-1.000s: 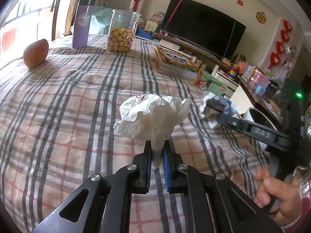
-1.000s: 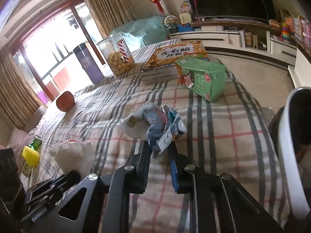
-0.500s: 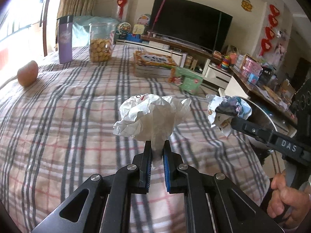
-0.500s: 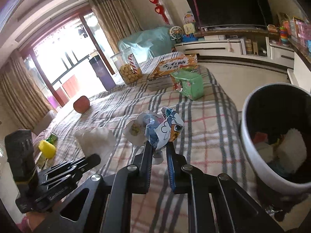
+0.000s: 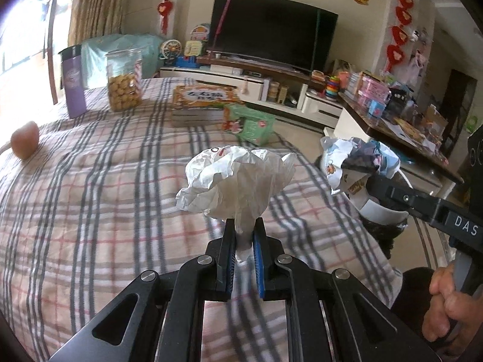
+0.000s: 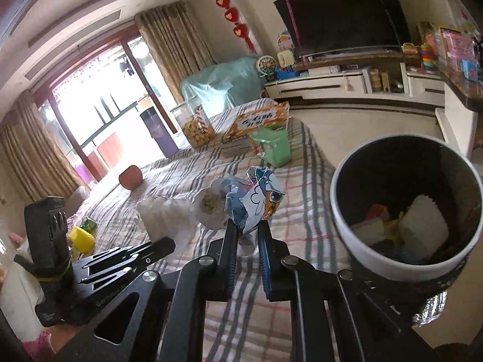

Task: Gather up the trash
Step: 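Carry the plastic bag and wrapper over the bin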

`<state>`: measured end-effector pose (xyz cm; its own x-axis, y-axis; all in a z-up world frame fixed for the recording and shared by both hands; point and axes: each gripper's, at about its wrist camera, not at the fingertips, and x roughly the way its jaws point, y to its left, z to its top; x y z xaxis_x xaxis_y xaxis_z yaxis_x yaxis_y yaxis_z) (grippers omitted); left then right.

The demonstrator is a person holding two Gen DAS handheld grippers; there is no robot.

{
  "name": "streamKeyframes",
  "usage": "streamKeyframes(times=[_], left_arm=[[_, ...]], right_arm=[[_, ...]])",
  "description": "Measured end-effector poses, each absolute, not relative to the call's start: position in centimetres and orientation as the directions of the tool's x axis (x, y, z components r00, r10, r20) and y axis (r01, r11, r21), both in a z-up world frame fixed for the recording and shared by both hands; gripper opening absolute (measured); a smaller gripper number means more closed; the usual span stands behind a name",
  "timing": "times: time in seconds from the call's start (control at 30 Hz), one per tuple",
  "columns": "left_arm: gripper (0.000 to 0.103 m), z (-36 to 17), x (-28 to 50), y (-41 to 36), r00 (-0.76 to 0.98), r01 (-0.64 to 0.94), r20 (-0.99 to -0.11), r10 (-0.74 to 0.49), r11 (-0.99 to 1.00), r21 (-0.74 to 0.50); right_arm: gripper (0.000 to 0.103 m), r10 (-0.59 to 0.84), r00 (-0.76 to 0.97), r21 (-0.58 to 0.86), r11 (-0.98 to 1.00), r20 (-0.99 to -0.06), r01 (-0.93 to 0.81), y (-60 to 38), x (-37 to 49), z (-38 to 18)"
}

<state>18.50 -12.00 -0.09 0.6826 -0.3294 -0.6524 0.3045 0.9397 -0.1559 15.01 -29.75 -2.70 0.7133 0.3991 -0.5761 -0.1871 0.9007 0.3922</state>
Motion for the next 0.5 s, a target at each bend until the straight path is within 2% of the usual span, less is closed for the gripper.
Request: streamKeyframes(times=[0.5], left_arm=[[0.009,0.4,19.2,-16.9,0.645,0.4,-0.654,-0.395,0.904,-0.151]], right_arm=[[0.013,0.324,0.767,0.397,0.913,-0.554,-0.099,-34.9,13.4,-1.8]])
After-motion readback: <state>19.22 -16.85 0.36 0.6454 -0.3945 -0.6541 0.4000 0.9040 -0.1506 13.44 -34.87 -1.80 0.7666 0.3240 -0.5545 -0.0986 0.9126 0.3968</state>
